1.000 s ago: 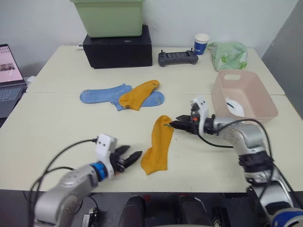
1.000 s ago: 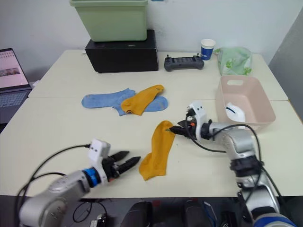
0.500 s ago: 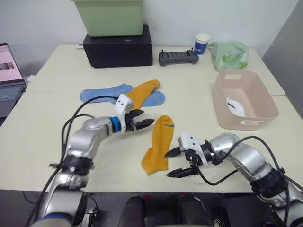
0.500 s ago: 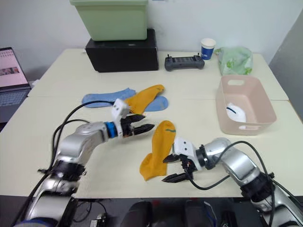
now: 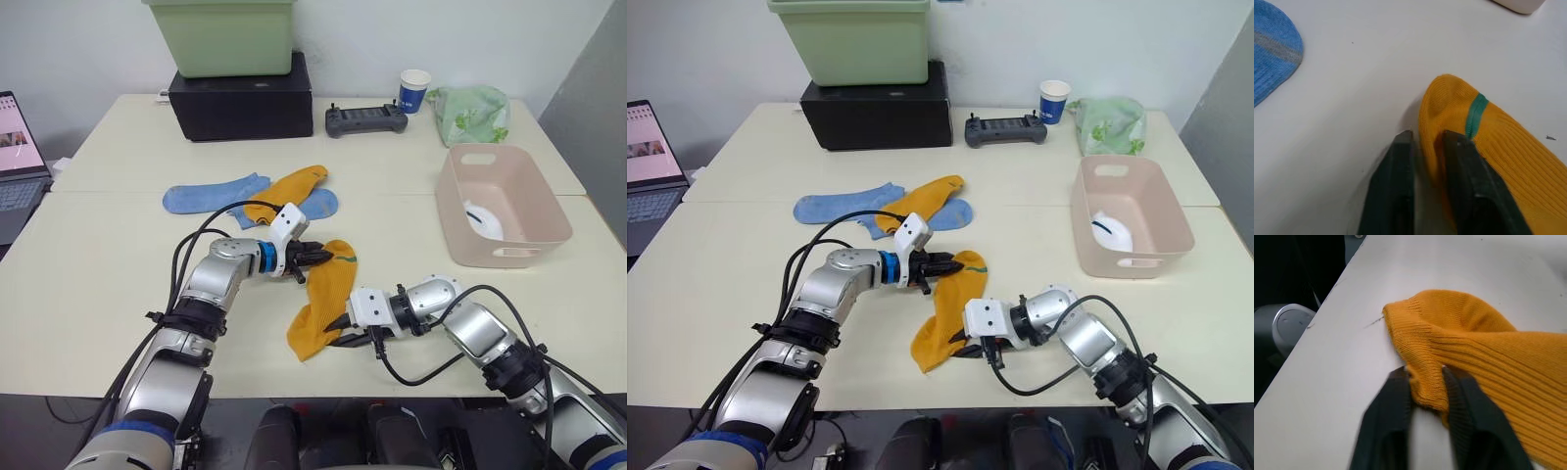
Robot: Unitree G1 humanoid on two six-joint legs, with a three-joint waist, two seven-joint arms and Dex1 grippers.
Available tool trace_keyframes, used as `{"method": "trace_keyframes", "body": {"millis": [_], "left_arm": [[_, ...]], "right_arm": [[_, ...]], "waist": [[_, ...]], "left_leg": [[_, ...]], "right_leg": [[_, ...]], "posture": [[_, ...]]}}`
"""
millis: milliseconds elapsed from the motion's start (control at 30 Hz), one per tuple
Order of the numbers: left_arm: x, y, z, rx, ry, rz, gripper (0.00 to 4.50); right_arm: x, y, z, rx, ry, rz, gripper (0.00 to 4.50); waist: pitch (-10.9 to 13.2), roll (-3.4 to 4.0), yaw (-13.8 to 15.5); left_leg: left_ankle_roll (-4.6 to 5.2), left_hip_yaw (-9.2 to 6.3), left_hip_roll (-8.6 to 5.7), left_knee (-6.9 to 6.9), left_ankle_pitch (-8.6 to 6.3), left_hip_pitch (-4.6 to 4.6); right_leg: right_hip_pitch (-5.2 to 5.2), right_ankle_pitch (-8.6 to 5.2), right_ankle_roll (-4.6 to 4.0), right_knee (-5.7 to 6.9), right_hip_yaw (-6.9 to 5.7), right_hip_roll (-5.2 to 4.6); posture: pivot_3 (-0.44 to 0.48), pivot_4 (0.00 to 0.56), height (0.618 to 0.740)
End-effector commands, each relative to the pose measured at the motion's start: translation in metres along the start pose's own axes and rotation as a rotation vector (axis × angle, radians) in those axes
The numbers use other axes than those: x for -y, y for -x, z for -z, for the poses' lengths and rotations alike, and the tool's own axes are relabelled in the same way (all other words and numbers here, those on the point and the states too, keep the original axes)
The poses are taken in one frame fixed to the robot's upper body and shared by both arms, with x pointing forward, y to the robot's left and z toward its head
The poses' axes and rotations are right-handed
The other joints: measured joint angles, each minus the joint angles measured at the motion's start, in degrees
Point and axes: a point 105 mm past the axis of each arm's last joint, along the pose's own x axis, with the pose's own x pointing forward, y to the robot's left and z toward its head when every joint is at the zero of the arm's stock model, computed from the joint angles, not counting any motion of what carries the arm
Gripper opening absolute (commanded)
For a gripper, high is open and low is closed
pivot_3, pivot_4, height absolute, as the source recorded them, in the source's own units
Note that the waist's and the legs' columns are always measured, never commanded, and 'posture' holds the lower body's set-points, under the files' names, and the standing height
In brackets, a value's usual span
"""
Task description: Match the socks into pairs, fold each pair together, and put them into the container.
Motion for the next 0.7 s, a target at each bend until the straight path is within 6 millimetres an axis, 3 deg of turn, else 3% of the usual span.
{"method": "trace_keyframes", "body": {"millis": [33, 267, 400, 600, 700], "left_arm": [[-0.002, 0.005, -0.01, 0.039, -0.03, -0.024, 0.01], [-0.001, 0.036, -0.003, 0.094, 0.036, -0.135, 0.01], [0.026, 0.06, 0.007, 0.134, 0.092, -0.192, 0.01], [0.053, 0.073, 0.022, 0.145, 0.162, -0.27, 0.01], [0.047, 0.077, 0.024, 0.174, 0.184, -0.355, 0.0]], "right_arm": [[-0.003, 0.008, -0.004, 0.01, 0.036, -0.005, 0.0], [-0.002, 0.037, -0.01, 0.01, 0.124, -0.008, 0.0], [0.009, 0.057, -0.006, -0.02, 0.197, 0.008, 0.0], [0.009, 0.063, 0.0, -0.019, 0.228, -0.034, 0.0], [0.008, 0.063, -0.004, 0.01, 0.212, -0.043, 0.78]], "waist": [[0.0, 0.0, 0.06], [0.0, 0.0, -0.12], [0.0, 0.0, -0.25], [0.0, 0.0, 0.2], [0.0, 0.0, 0.26]], "left_leg": [[-0.02, 0.01, 0.0, 0.0, 0.01, -0.01], [0.0, 0.0, 0.06, 0.01, 0.0, -0.01], [0.0, -0.02, 0.16, -0.02, 0.0, 0.07], [0.05, -0.12, 0.13, -0.02, -0.03, 0.17], [0.05, -0.1, 0.08, -0.01, -0.03, 0.16]], "right_leg": [[0.0, 0.0, 0.0, -0.02, 0.0, -0.01], [0.01, 0.0, 0.0, -0.03, 0.06, -0.13], [0.04, 0.0, 0.0, -0.03, 0.12, -0.21], [0.26, 0.0, 0.0, -0.04, 0.13, -0.27], [0.28, 0.0, 0.0, -0.07, 0.12, -0.34]], "posture": [[0.0, 0.15, 0.74], [0.0, 0.15, 0.74], [0.0, 0.15, 0.74], [0.0, 0.15, 0.74], [0.0, 0.15, 0.74]]}}
